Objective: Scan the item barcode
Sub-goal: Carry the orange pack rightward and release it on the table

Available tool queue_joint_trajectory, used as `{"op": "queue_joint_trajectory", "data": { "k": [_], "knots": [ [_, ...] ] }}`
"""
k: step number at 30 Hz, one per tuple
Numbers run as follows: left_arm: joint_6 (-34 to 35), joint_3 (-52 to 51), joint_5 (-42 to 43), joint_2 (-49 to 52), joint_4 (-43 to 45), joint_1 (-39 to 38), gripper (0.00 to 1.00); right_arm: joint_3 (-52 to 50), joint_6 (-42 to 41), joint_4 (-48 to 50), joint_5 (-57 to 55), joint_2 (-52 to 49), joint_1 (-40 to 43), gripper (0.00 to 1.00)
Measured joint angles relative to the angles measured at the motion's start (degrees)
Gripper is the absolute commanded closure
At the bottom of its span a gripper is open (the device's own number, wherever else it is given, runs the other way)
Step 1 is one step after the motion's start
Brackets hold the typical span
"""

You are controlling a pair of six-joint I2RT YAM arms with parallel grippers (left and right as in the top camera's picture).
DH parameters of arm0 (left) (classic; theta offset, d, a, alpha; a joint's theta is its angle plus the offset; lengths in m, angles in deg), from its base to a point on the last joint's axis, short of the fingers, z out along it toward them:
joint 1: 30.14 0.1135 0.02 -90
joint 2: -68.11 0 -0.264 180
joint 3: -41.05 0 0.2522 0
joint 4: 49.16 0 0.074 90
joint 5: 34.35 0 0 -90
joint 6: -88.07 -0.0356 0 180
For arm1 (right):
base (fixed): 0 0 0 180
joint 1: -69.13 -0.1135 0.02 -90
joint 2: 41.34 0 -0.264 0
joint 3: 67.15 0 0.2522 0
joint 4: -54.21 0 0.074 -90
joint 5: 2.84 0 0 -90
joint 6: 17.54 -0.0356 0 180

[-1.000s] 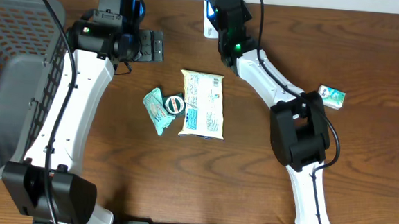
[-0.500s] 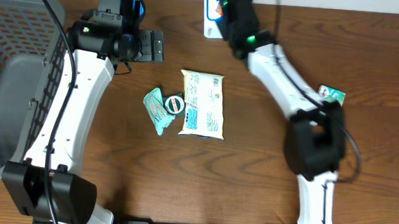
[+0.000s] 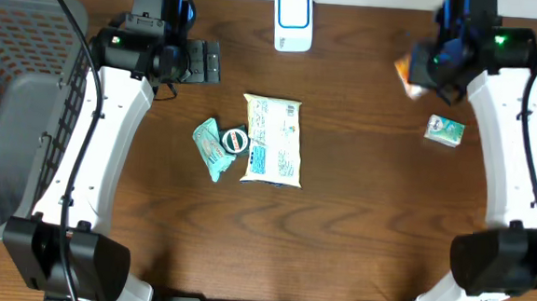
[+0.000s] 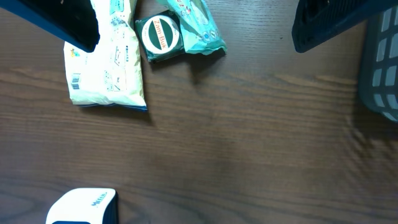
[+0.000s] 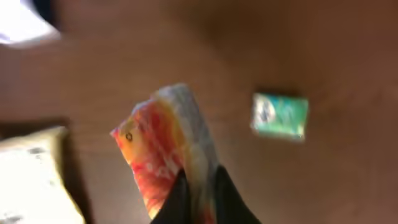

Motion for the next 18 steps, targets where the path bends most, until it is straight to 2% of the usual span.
{"op": "queue_joint_trajectory", "data": {
  "k": [8, 16, 18],
  "knots": [
    [0.0, 0.0, 0.0, 0.0, 0.0, 0.0, 0.02, -8.3, -5.1, -1.8, 0.4, -1.4, 7.1, 0.99],
    [0.0, 0.0, 0.0, 0.0, 0.0, 0.0, 0.02, -21.1, -8.4, 5.0, 1.6, -1.5, 11.7, 0.99],
    [0.0, 0.0, 0.0, 0.0, 0.0, 0.0, 0.02, -22.8, -8.7, 6.0, 2.5, -1.5, 12.5, 0.91]
  ]
}}
